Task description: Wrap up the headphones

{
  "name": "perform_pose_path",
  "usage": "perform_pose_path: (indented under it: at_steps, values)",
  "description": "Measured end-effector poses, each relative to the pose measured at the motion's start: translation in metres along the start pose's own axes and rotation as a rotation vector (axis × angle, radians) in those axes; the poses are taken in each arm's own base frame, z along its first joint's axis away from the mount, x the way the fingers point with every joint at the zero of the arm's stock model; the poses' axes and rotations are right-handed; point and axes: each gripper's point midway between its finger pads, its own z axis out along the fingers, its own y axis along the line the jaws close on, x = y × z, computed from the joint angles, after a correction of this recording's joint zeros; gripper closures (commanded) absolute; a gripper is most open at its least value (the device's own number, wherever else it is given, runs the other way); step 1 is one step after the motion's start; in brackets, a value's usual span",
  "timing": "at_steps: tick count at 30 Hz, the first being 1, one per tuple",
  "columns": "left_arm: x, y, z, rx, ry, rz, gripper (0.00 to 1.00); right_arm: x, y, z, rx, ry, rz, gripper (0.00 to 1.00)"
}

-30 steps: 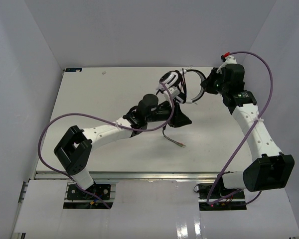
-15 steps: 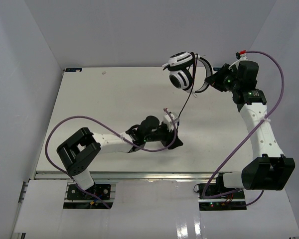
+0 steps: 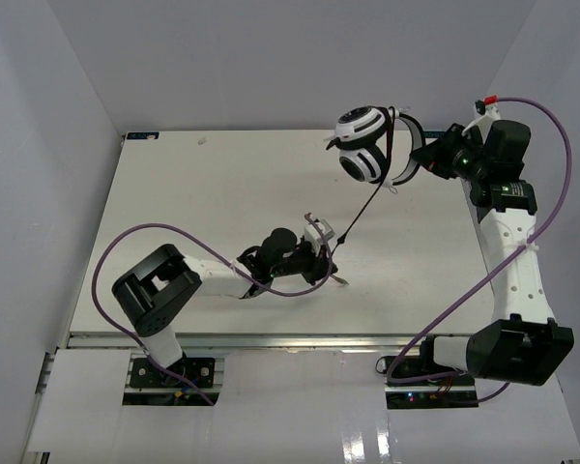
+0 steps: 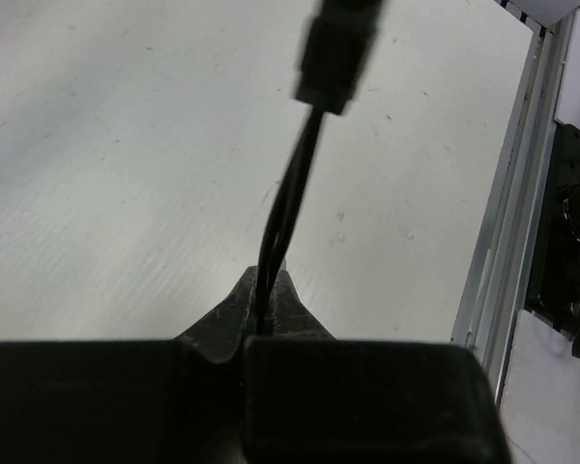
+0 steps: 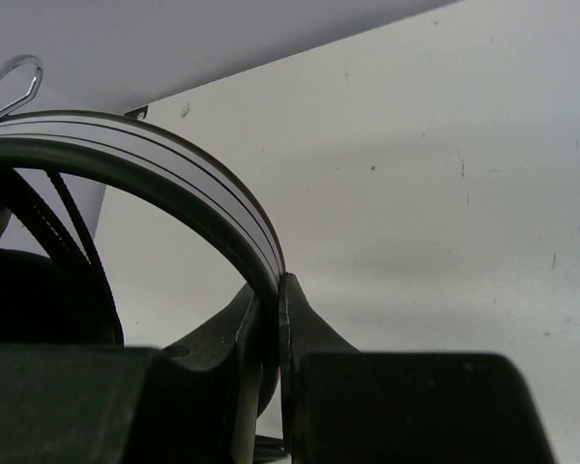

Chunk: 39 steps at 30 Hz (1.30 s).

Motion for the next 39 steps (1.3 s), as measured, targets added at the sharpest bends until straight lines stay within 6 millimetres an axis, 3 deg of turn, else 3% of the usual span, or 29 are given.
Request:
perform_pose_path:
  at_steps: [3,8,12,14,18,22,31,39]
  values:
    - [-0.009,0.023,-0.016,-0.024,-0.025,-0.029,1.0,0.004,0.022,-0.014,-0.135,0.001,-0.199,0.92]
    - [-0.033,0.048,-0.033,0.047,-0.023,-0.091,1.0,0.032,0.068,-0.055,-0.41,-0.015,-0.604,0.92]
    - [-0.065,0.055,-0.032,0.123,0.004,-0.101,1.0,0.052,0.083,-0.069,-0.522,-0.021,-0.885,0.92]
    - [-0.077,0.06,-0.037,0.134,0.016,-0.111,1.0,0.061,0.074,-0.063,-0.5,-0.014,-0.98,0.92]
    - [-0.092,0.065,-0.05,0.141,0.031,-0.148,1.0,0.089,0.026,-0.044,-0.345,0.058,-1.08,0.92]
    - [-0.104,0.043,-0.055,0.22,0.062,-0.216,1.0,0.107,-0.009,-0.023,-0.21,0.119,-1.12,0.92]
    - [-0.131,-0.002,-0.065,0.371,0.147,-0.36,1.0,0.102,-0.018,0.024,0.128,0.032,-1.211,0.92]
    - [-0.105,-0.003,-0.053,0.418,0.312,-0.552,0.98,0.105,-0.029,0.045,0.314,-0.004,-1.205,0.92]
